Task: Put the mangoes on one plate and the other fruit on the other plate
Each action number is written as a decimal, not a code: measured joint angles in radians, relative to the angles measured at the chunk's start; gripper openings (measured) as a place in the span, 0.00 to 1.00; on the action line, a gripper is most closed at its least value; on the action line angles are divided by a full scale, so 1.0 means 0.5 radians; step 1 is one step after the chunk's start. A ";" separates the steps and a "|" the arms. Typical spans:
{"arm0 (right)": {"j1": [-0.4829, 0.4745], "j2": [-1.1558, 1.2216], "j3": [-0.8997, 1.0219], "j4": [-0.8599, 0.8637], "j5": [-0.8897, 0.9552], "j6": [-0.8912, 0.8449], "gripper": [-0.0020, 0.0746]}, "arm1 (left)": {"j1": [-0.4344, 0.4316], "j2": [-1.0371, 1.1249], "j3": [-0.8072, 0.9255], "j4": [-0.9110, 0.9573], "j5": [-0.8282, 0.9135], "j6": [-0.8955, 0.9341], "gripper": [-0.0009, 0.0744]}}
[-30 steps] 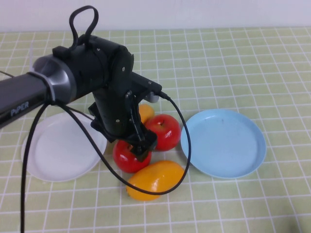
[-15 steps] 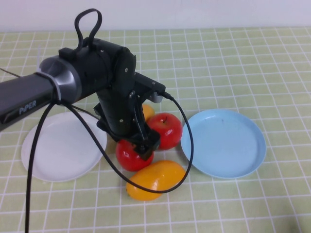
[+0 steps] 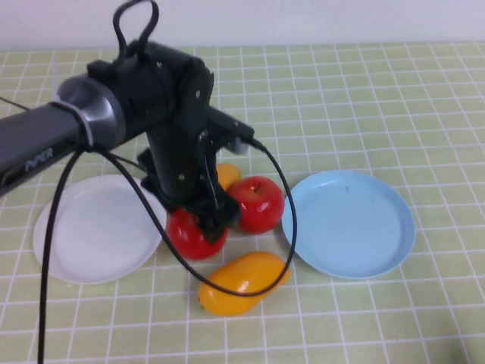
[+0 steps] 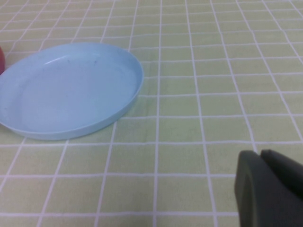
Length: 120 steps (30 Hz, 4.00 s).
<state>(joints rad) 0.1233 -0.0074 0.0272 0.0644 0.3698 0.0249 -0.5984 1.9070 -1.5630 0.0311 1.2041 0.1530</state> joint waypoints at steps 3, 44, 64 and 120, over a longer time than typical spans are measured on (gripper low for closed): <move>0.000 0.000 0.000 0.000 0.000 0.000 0.00 | 0.000 -0.047 -0.082 0.168 0.007 -0.037 0.78; 0.000 0.000 0.000 0.000 0.000 0.000 0.01 | 0.718 -0.120 0.177 0.260 0.035 -0.247 0.90; 0.000 0.000 0.000 0.000 0.000 0.000 0.01 | 0.282 -0.134 -0.062 -0.383 -0.245 0.075 0.90; 0.000 0.000 0.000 0.000 0.000 0.000 0.00 | -0.255 0.201 -0.282 0.307 -0.430 0.090 0.78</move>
<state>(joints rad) 0.1233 -0.0074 0.0272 0.0644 0.3698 0.0249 -0.7260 2.0074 -1.7038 0.1845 0.9892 0.1979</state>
